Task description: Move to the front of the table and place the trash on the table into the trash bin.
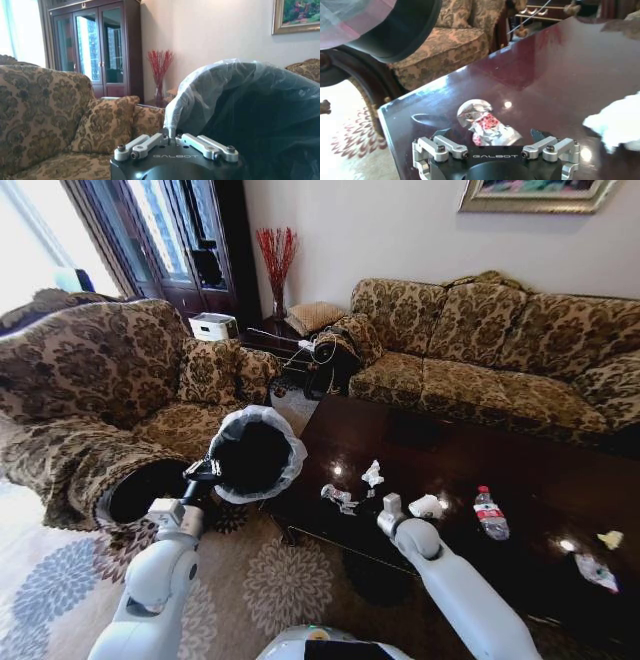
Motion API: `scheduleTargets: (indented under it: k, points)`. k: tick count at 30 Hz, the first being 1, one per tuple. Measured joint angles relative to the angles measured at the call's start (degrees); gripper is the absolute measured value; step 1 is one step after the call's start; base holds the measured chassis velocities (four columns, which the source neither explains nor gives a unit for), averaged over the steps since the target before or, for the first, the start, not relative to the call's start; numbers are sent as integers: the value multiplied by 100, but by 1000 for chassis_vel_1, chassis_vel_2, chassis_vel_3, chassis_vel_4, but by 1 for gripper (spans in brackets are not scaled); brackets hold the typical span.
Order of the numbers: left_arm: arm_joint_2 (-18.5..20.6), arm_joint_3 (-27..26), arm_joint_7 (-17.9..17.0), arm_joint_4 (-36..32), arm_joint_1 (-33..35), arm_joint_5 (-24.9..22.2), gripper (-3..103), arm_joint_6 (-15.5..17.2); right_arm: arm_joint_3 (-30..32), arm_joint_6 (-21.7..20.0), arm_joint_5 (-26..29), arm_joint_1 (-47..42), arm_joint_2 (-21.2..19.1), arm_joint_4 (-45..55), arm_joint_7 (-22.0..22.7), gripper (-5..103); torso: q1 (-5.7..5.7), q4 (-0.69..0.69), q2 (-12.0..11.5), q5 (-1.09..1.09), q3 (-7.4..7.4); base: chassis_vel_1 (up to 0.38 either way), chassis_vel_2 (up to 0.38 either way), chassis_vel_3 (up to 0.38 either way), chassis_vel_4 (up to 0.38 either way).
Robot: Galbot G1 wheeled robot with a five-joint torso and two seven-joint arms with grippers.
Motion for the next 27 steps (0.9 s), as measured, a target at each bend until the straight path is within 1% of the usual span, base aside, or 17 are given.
scheduleTargets:
  k: [7,8,9,10,11,12,13,14,15,16,19,21,22,23,25,27]
  points:
    - [-20,7,-11,-29,39,11,1,76,-271,-3,26,395,118,-466,-170,100,0,1,0,-1,0,0,0,0,0]
    - [-14,12,-12,-33,33,-4,1,91,-309,-27,12,463,161,-549,-200,102,0,1,0,-1,0,0,0,0,0]
    - [-11,18,-13,-33,19,-10,1,94,-340,-62,-3,496,188,-587,-201,99,0,1,0,0,-1,0,0,0,0]
    - [-11,18,-13,-33,19,-10,1,94,-340,-62,-3,496,188,-587,-201,99,0,1,0,0,-1,0,0,0,0]
    - [-10,25,-16,-32,4,-13,1,98,-377,-94,-14,521,206,-616,-195,95,0,1,0,0,-1,0,0,0,0]
    - [-12,30,-19,-27,-6,-14,1,100,-400,-105,-20,532,211,-628,-193,95,0,1,0,0,0,0,0,0,0]
    - [-22,42,-29,-13,-22,-15,1,104,-444,-116,-40,550,218,-651,-190,88,0,0,0,-1,0,0,0,0,0]
    - [-41,53,-35,-8,-27,-13,1,109,-475,-118,-68,564,227,-676,-177,88,0,1,0,-1,0,0,0,0,0]
    - [-65,61,-37,-8,-24,-5,1,110,-499,-106,-111,568,245,-706,-130,83,0,1,0,-1,0,0,0,0,0]
    - [-65,61,-37,-8,-24,-5,1,110,-499,-106,-111,568,245,-706,-130,83,0,1,0,-1,0,0,0,0,0]
    - [-138,65,-27,-16,-13,4,1,91,-571,-34,-150,575,290,-761,84,67,-1,0,0,-2,-1,0,0,0,0]
    - [-145,65,-23,-16,-15,4,1,80,-588,-31,-151,584,293,-776,104,67,-1,0,1,-2,-1,0,0,0,0]
    - [-149,67,-16,-16,-23,4,1,64,-634,-28,-151,611,295,-810,124,56,-1,-1,1,-2,-2,0,0,0,0]
    - [-150,74,-12,-16,-34,4,1,60,-682,-27,-152,639,296,-842,129,52,-2,-1,1,-2,-3,0,0,0,0]
    - [-151,79,-10,-20,-37,3,1,60,-702,-26,-151,654,298,-858,132,52,-2,-1,1,-2,-3,0,0,0,0]
    - [-169,98,-3,-41,-41,5,1,61,-737,-26,-162,677,328,-907,175,46,-2,-1,2,-2,-3,0,0,0,0]
